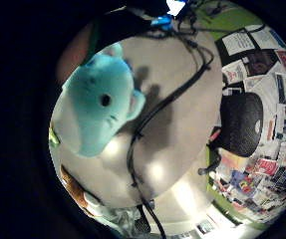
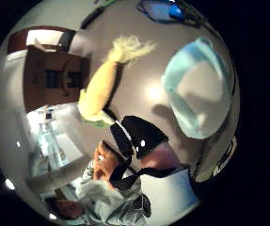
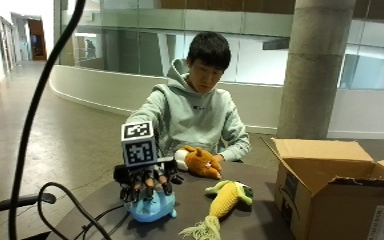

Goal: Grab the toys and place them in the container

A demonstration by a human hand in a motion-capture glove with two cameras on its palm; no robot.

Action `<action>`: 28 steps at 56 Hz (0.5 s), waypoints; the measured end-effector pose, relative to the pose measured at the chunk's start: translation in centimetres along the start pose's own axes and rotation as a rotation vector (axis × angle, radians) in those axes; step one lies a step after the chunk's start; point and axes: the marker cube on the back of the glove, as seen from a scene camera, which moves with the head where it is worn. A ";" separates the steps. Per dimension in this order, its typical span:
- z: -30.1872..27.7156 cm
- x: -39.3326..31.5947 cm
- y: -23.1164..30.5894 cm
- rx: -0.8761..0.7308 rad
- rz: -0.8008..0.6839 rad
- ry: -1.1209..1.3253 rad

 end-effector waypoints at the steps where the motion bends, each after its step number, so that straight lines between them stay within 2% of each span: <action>1: 0.5 0.1 -0.1 -0.015 0.004 -0.004; 6: 2.8 0.5 -0.5 -0.051 0.009 -0.024; 14: 4.1 0.4 -1.1 0.091 -0.021 -0.033; 28: 3.9 -0.4 -2.3 0.187 -0.077 -0.106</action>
